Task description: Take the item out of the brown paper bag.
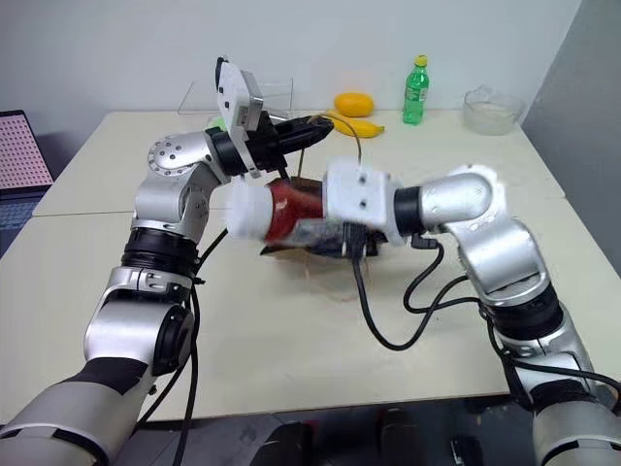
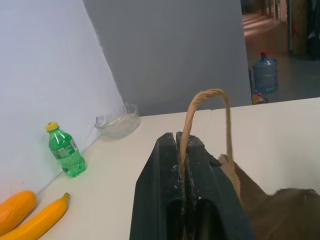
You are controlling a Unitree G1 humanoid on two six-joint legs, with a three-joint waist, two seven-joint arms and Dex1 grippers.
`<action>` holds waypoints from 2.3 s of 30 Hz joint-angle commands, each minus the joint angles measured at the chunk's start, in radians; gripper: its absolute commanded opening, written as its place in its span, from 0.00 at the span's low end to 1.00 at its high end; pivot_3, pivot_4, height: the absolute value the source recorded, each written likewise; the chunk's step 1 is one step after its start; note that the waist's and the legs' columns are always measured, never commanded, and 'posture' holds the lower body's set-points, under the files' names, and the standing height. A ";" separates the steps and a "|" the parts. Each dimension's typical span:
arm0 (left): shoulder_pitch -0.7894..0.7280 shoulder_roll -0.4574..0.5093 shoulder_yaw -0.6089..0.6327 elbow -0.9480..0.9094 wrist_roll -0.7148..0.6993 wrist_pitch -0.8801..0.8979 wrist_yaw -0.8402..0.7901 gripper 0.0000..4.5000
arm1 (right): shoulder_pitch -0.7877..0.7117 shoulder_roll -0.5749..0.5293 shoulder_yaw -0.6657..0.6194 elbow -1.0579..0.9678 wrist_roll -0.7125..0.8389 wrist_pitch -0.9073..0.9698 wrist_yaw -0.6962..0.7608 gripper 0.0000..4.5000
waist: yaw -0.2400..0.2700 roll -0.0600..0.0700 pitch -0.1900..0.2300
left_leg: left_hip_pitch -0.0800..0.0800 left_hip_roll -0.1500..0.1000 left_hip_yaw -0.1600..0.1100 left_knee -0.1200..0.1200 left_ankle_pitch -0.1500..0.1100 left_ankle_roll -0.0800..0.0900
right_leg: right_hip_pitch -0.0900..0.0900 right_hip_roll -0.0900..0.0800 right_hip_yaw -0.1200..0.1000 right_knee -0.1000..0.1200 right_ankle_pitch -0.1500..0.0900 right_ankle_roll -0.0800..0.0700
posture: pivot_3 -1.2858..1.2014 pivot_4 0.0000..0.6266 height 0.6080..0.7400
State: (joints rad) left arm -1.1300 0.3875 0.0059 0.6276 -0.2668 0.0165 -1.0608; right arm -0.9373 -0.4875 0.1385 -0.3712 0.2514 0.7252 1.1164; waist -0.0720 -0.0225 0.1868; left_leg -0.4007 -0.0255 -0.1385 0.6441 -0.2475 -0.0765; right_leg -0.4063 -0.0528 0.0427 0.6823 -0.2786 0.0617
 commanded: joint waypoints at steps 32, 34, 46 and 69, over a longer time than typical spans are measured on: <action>-0.006 -0.016 0.003 -0.030 0.007 -0.025 -0.008 0.00 | 0.421 -0.469 -0.015 0.526 -0.468 -0.622 -0.294 0.99 | -0.007 0.000 0.000 | 0.000 -0.001 0.004 0.000 0.000 0.000 | 0.001 -0.001 0.002 -0.001 0.000 0.001 | 0.52 0.24 1.00; -0.009 -0.019 0.003 -0.023 0.004 -0.026 -0.016 0.00 | 0.471 -0.494 -0.090 0.398 -0.390 -0.531 -0.236 0.99 | -0.006 0.000 0.000 | 0.000 -0.002 0.003 0.000 0.000 0.000 | 0.001 -0.001 0.002 -0.001 0.000 0.001 | 0.52 0.24 1.00; -0.140 -0.005 -0.009 0.272 0.085 -0.134 -0.056 0.00 | 0.662 -0.059 -0.349 -0.471 0.172 0.174 -0.513 0.99 | 0.007 0.000 0.000 | 0.001 0.000 0.001 0.001 -0.002 0.003 | 0.002 0.001 0.001 0.001 0.000 0.001 | 0.52 0.24 1.00; 0.377 0.210 0.225 -0.656 -0.143 0.410 0.114 0.92 | 0.695 0.032 -0.240 -0.329 0.112 -0.049 -0.690 1.00 | -0.011 0.001 -0.001 | 0.001 0.002 0.001 0.000 -0.002 0.004 | 0.001 0.001 0.002 0.000 0.001 0.002 | 0.52 0.24 1.00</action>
State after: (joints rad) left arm -0.7729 0.5998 0.1684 0.1428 -0.3542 0.3516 -1.0394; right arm -0.2441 -0.4619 -0.0939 -0.6830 0.3751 0.7444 0.4351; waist -0.0827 -0.0212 0.1857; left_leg -0.4001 -0.0235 -0.1379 0.6449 -0.2493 -0.0731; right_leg -0.4051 -0.0524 0.0448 0.6827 -0.2775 0.0641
